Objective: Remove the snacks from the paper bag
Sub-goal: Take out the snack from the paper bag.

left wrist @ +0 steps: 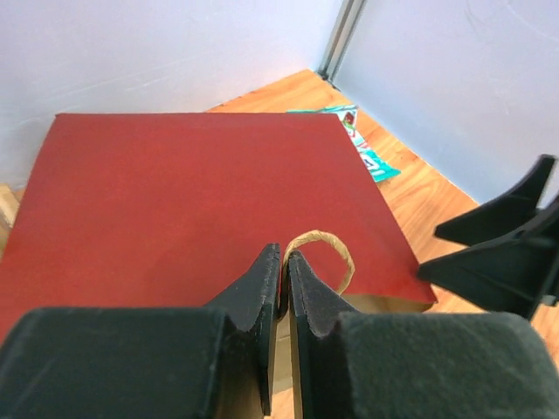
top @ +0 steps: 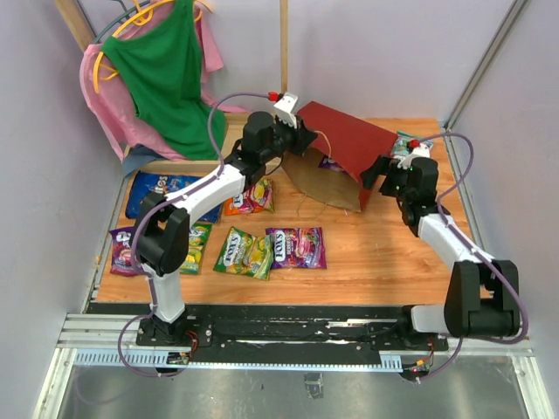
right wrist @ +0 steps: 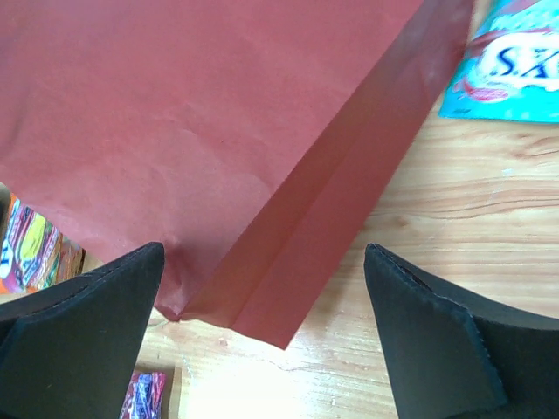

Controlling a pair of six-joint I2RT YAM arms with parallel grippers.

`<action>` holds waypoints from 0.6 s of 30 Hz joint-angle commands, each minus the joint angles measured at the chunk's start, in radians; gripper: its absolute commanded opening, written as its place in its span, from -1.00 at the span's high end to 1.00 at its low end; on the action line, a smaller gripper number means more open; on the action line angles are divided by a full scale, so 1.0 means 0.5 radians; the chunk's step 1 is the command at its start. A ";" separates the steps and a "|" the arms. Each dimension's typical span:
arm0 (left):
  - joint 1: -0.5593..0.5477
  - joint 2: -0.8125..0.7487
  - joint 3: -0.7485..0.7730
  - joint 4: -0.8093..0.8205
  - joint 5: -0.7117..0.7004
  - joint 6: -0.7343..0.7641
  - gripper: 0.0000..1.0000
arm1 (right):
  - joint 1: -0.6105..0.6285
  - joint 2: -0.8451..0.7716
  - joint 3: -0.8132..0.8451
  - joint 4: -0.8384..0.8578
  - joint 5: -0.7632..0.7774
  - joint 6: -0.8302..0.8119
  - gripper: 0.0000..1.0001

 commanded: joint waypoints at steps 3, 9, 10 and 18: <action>-0.002 -0.014 0.103 0.092 -0.027 0.010 0.73 | -0.009 -0.329 0.081 -0.140 0.318 -0.049 -0.97; -0.122 0.003 0.017 0.286 -0.004 0.119 0.67 | -0.009 -0.637 0.223 -0.574 0.323 -0.008 -0.97; -0.148 0.032 0.071 0.212 0.004 0.159 0.67 | -0.007 -0.707 0.248 -0.682 0.197 -0.018 -0.97; -0.310 0.030 0.090 0.053 -0.097 0.184 0.68 | 0.009 -1.539 0.132 -1.557 0.114 -0.063 -0.97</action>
